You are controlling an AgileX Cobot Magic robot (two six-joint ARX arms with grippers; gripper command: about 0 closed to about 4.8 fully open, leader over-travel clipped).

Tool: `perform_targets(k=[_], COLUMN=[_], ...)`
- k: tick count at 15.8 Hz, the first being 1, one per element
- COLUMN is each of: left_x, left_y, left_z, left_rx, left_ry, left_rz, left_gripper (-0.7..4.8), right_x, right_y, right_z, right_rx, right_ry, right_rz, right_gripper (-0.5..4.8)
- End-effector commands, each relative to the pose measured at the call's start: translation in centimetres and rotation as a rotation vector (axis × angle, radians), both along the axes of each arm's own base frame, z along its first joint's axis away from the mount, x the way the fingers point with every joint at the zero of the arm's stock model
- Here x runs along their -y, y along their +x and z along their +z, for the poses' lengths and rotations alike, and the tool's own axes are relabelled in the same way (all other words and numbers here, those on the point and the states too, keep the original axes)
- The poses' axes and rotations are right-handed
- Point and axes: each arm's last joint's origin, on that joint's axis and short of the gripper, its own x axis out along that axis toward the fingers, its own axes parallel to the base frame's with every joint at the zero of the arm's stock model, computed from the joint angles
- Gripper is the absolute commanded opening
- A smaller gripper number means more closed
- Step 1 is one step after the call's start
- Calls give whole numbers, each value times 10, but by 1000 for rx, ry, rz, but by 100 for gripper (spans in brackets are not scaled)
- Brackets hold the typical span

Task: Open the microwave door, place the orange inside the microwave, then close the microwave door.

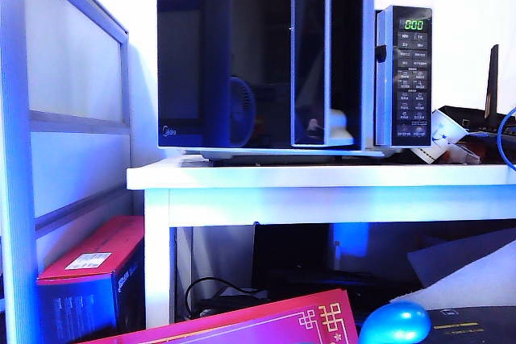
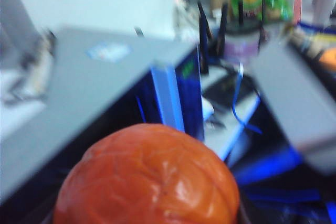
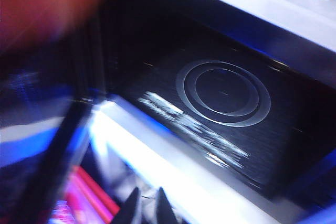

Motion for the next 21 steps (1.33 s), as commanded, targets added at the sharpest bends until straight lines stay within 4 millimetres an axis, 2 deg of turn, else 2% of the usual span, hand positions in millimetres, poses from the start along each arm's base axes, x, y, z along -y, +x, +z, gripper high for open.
perform_targets(k=[1,3,6,8,12,13,15,16,17,18,21], left_x=[7,12,13,10,10,11,8,5,0,-4,-10], left_y=[10,15,15,16,20,21,26,28,33,36,40], left_z=[-16,-28,-32,-30,-38,-39,-42,-42,-42,-42,-41], left_rx=[-56,-106,-154,-245,-354,-367,-391,-393,-390,-400,-427], left_ry=[29,58,57,-43,-81,-84,-96,-98,-107,-121,-153], left_rz=[-10,-17,-51,-133,-178,-177,-158,-149,-133,-119,-169], left_gripper=[367,367,368,368,368,368,369,369,369,371,372], right_x=[4,6,6,6,6,5,5,7,7,8,6], right_y=[1,2,2,2,2,0,-7,-11,-15,-17,-18], right_z=[4,4,3,3,3,4,9,12,15,18,18], right_rx=[82,95,128,163,177,176,176,180,190,204,225], right_ry=[-111,-131,-178,-227,-243,-229,-204,-203,-201,-197,-187], right_rz=[-129,-119,-95,-76,-65,-34,19,19,18,17,87], right_gripper=[54,54,56,121,122,154,182,216,425,479,479])
